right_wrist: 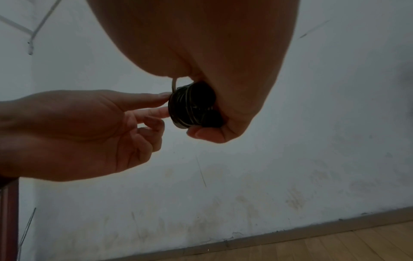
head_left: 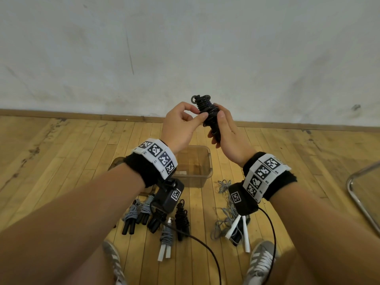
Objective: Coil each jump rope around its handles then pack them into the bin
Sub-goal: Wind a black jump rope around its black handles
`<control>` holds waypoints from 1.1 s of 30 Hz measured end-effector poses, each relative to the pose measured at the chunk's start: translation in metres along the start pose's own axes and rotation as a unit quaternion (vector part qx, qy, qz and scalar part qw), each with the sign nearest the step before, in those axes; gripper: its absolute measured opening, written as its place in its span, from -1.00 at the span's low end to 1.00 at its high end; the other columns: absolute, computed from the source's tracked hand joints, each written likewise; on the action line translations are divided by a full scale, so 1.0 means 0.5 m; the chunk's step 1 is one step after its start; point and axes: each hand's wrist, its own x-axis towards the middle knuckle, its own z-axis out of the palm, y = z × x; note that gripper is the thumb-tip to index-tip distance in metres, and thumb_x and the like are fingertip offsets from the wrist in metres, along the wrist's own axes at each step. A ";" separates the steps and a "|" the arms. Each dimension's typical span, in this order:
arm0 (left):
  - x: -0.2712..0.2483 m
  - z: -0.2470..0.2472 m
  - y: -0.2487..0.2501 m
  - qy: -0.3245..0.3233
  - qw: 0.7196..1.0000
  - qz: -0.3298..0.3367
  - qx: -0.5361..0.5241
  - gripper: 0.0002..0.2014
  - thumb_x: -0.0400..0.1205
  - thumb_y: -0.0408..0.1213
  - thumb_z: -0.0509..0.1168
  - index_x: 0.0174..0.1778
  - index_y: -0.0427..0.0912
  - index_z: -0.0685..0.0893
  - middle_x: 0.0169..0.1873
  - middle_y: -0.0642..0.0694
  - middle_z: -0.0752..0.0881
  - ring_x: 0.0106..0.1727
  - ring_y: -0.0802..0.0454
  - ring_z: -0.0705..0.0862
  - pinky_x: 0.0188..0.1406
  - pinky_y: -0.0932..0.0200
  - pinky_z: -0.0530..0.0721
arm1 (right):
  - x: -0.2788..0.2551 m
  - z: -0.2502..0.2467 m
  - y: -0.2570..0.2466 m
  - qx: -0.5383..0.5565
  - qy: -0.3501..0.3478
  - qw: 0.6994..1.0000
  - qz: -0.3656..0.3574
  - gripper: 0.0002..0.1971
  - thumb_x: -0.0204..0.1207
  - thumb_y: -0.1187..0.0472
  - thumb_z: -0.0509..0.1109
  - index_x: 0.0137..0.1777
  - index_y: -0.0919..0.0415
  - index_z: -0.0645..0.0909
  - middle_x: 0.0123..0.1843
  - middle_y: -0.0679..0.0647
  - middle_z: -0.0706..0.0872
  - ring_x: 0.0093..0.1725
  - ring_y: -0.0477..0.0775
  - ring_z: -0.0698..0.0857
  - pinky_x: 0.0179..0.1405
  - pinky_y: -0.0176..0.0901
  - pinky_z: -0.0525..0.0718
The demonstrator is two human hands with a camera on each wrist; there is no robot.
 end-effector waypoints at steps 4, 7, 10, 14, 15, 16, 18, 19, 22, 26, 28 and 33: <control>0.001 0.001 0.002 -0.009 0.999 0.028 0.018 -0.84 0.59 -0.16 0.55 0.06 0.04 0.78 -0.05 0.06 0.75 -0.15 0.14 0.75 -0.14 0.31 0.67 | 0.005 -0.003 0.006 -0.019 0.001 1.000 0.004 -0.56 0.87 -0.04 -0.08 0.67 0.00 0.27 0.08 -0.08 0.69 -0.17 -0.15 0.63 -0.30 -0.39 0.58; 0.005 0.000 0.000 -0.019 1.000 0.018 0.005 -0.84 0.58 -0.25 0.57 0.02 0.04 0.80 -0.06 0.05 0.81 -0.08 0.08 0.82 -0.04 0.19 0.75 | 0.004 -0.004 0.010 -0.036 -0.012 0.999 0.002 -0.58 0.86 0.00 0.00 0.67 0.02 0.28 0.06 -0.13 0.66 -0.21 -0.36 0.62 -0.25 -0.48 0.56; 0.010 -0.006 -0.001 -0.026 1.000 -0.008 -0.010 -0.89 0.58 -0.28 0.56 -0.02 -0.04 0.80 -0.11 -0.01 0.81 -0.07 0.10 0.79 -0.09 0.15 0.78 | 0.004 -0.007 0.010 -0.057 -0.011 0.998 -0.007 -0.60 0.85 0.04 0.06 0.65 0.04 0.30 -0.04 -0.17 0.64 -0.24 -0.46 0.60 -0.24 -0.49 0.54; 0.009 -0.007 -0.001 -0.038 0.998 -0.039 -0.023 -0.88 0.58 -0.20 0.57 -0.05 -0.10 0.80 -0.10 -0.05 0.83 -0.03 0.10 0.80 -0.12 0.18 0.82 | -0.001 -0.008 0.007 -0.068 -0.009 0.997 -0.017 -0.60 0.84 0.04 0.12 0.64 0.03 0.34 -0.13 -0.21 0.62 -0.35 -0.33 0.56 -0.33 -0.47 0.53; 0.009 -0.005 -0.001 -0.036 0.999 -0.037 -0.016 -0.86 0.58 -0.18 0.57 -0.04 -0.13 0.81 -0.10 -0.05 0.83 -0.04 0.11 0.80 -0.14 0.19 0.82 | -0.002 -0.008 0.007 -0.071 -0.006 0.997 -0.018 -0.59 0.83 0.03 0.13 0.65 0.03 0.34 -0.16 -0.22 0.61 -0.38 -0.29 0.54 -0.37 -0.45 0.52; 0.008 -0.004 -0.001 -0.036 0.999 -0.037 -0.009 -0.83 0.58 -0.17 0.57 -0.02 -0.15 0.81 -0.10 -0.06 0.83 -0.05 0.12 0.80 -0.15 0.19 0.82 | -0.002 -0.008 0.009 -0.073 -0.003 0.997 -0.016 -0.56 0.83 0.02 0.14 0.67 0.04 0.32 -0.16 -0.23 0.60 -0.38 -0.31 0.55 -0.36 -0.46 0.52; 0.010 -0.001 -0.003 -0.043 0.998 -0.045 -0.004 -0.82 0.60 -0.18 0.56 0.00 -0.20 0.80 -0.09 -0.09 0.83 -0.04 0.11 0.79 -0.17 0.21 0.83 | 0.000 -0.008 0.017 -0.079 -0.004 0.997 -0.001 -0.47 0.81 -0.05 0.14 0.74 0.02 0.23 -0.06 -0.18 0.61 -0.28 -0.38 0.58 -0.26 -0.49 0.50; 0.011 0.000 -0.005 -0.051 0.997 -0.050 -0.006 -0.82 0.61 -0.19 0.55 0.00 -0.22 0.80 -0.07 -0.12 0.83 -0.03 0.10 0.80 -0.17 0.22 0.82 | 0.001 -0.008 0.020 -0.082 -0.006 0.997 0.007 -0.43 0.80 -0.09 0.14 0.77 0.01 0.19 0.04 -0.13 0.61 -0.21 -0.37 0.56 -0.18 -0.47 0.49; 0.011 -0.001 -0.005 -0.066 0.997 -0.046 0.005 -0.87 0.64 -0.22 0.51 -0.04 -0.22 0.79 -0.06 -0.16 0.82 -0.05 0.08 0.78 -0.15 0.22 0.82 | 0.002 -0.007 0.025 -0.077 -0.010 0.997 0.023 -0.43 0.79 -0.12 0.16 0.75 0.01 0.25 0.09 -0.15 0.62 -0.14 -0.30 0.57 -0.11 -0.36 0.51; 0.006 0.003 -0.001 -0.056 0.998 -0.021 0.017 -0.85 0.67 -0.25 0.47 0.01 -0.28 0.78 -0.09 -0.23 0.81 -0.12 0.06 0.75 -0.15 0.10 0.84 | 0.004 -0.010 0.021 -0.034 -0.003 0.999 0.042 -0.55 0.77 -0.10 0.23 0.60 0.02 0.44 -0.04 -0.13 0.70 -0.24 -0.17 0.61 -0.25 -0.21 0.58; 0.004 0.006 -0.002 -0.050 0.999 -0.014 0.012 -0.86 0.66 -0.27 0.48 0.00 -0.28 0.78 -0.07 -0.26 0.81 -0.13 0.07 0.76 -0.19 0.11 0.84 | 0.004 -0.014 0.018 -0.014 0.004 0.999 0.052 -0.58 0.77 -0.08 0.25 0.55 0.03 0.48 -0.05 -0.11 0.71 -0.31 -0.27 0.63 -0.29 -0.34 0.56; 0.001 0.011 -0.007 -0.043 0.999 -0.017 0.001 -0.91 0.65 -0.28 0.49 -0.05 -0.22 0.76 -0.16 -0.16 0.77 -0.16 0.11 0.75 -0.27 0.18 0.83 | 0.003 -0.020 0.014 0.058 0.019 0.994 0.089 -0.62 0.72 -0.08 0.35 0.48 -0.01 0.59 -0.09 0.03 0.77 -0.46 -0.23 0.56 -0.44 -0.28 0.56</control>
